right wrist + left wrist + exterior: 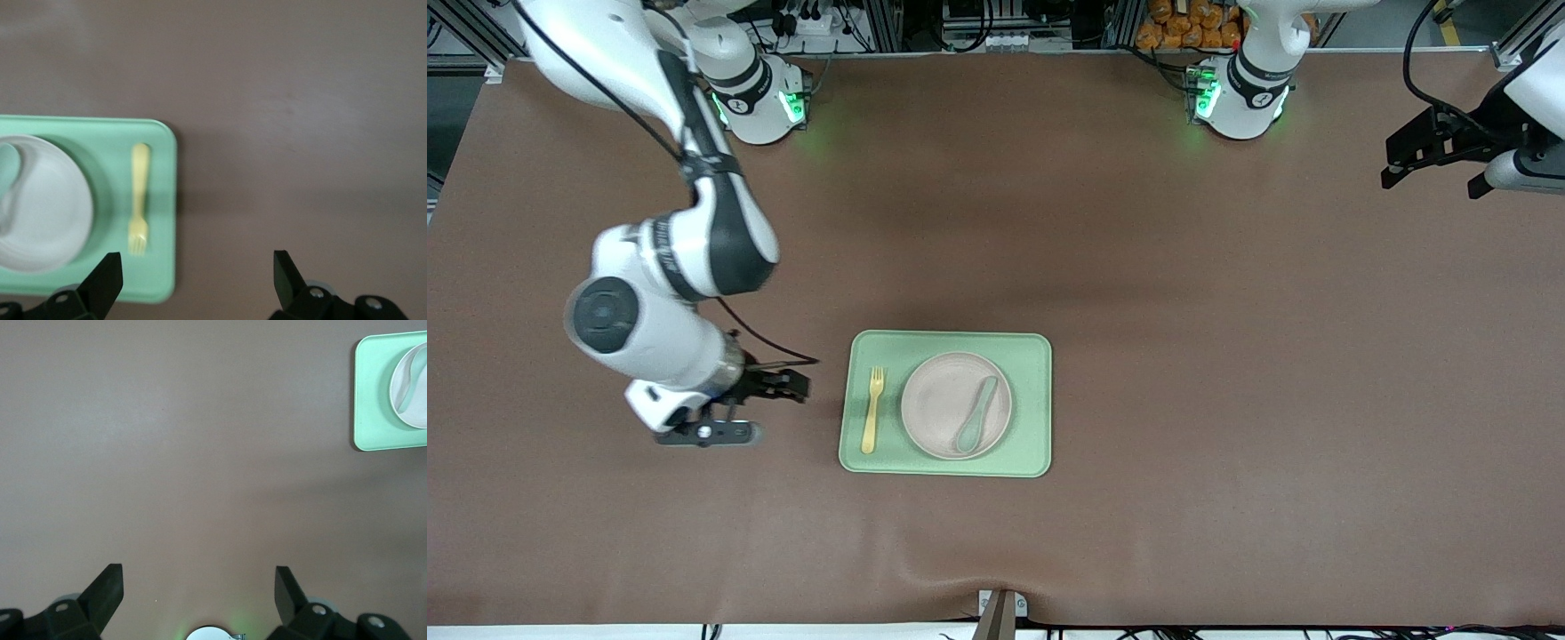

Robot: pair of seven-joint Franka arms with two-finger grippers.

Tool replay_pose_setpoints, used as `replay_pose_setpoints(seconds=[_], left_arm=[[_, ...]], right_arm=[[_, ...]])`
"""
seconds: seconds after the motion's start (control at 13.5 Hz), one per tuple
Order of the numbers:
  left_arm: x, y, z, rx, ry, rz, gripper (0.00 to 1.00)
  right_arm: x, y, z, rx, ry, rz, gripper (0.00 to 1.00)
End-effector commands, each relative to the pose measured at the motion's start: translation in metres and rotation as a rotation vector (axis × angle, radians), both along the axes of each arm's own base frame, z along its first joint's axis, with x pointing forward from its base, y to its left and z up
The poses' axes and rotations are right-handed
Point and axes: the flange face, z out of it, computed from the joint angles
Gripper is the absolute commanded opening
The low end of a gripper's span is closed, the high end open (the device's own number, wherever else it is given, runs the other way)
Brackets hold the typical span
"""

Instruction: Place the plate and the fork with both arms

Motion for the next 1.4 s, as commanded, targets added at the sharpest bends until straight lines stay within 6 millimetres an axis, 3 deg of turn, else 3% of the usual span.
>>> replay_pose_setpoints(seconds=[0.0, 0.15, 0.37, 0.81, 1.04, 1.18, 1.33], left_arm=[[-0.002, -0.003, 0.004, -0.016, -0.01, 0.005, 1.0], [-0.002, -0.002, 0.004, -0.006, -0.012, -0.004, 1.0], [-0.002, -0.006, 0.008, -0.004, -0.019, -0.007, 1.0], [-0.003, -0.007, 0.008, -0.004, -0.018, -0.018, 1.0], [-0.006, -0.009, 0.005, 0.029, 0.009, -0.032, 1.0], [-0.011, -0.023, 0.003, 0.075, 0.025, -0.079, 1.0], [-0.013, -0.026, 0.002, 0.089, 0.037, -0.086, 1.0]], right_arm=[[-0.023, -0.034, 0.051, -0.004, 0.035, 0.003, 1.0], [-0.04, -0.06, 0.084, -0.014, 0.031, 0.012, 1.0], [-0.068, -0.1, 0.11, -0.003, 0.025, -0.042, 1.0], [-0.132, -0.127, 0.148, -0.022, -0.028, -0.061, 1.0], [-0.143, -0.14, 0.168, -0.02, -0.056, -0.068, 1.0], [-0.14, -0.169, 0.169, -0.027, -0.064, -0.017, 1.0], [-0.132, -0.177, 0.188, -0.031, -0.098, -0.011, 1.0]])
